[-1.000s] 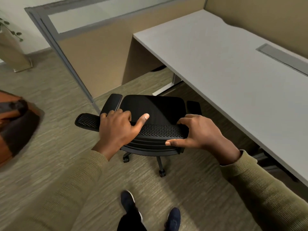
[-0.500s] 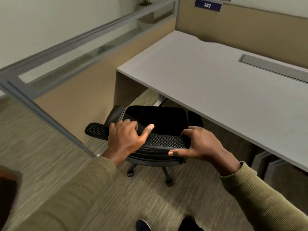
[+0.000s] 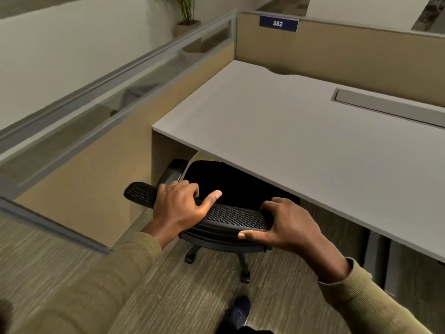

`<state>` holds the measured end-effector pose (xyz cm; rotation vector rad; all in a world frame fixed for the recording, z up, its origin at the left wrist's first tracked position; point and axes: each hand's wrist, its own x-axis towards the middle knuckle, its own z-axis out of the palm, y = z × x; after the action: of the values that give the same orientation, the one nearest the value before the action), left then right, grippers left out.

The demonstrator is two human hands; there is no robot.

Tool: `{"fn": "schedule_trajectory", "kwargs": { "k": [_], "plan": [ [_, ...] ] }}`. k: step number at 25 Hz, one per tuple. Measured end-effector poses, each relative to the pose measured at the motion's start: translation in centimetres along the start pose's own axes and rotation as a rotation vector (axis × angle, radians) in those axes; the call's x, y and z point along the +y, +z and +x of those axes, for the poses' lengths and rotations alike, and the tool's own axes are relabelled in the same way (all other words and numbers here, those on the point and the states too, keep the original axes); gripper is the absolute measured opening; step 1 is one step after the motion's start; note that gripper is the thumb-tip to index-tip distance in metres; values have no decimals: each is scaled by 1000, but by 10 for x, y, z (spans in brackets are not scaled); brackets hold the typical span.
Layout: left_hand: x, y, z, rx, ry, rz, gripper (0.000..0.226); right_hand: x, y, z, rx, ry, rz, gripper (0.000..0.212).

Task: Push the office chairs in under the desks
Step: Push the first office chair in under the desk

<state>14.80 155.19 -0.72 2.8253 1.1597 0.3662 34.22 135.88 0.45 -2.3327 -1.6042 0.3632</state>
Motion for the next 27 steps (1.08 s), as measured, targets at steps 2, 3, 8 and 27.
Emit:
{"fn": "schedule_trajectory", "kwargs": {
  "k": [2,3,8,27],
  "plan": [
    [6,2,14,-11,21,2,71,8,-3,6,6,28,5,88],
    [9,3,20,-16,30,-1,72,13,-6,8,4,40,3,89],
    [30,10,51,-53,81,-22,75,37,-15,18,16,113,9,92],
    [61,22,86,-112,207,51,80,66,-15,25,156,116,-219,83]
  ]
}}
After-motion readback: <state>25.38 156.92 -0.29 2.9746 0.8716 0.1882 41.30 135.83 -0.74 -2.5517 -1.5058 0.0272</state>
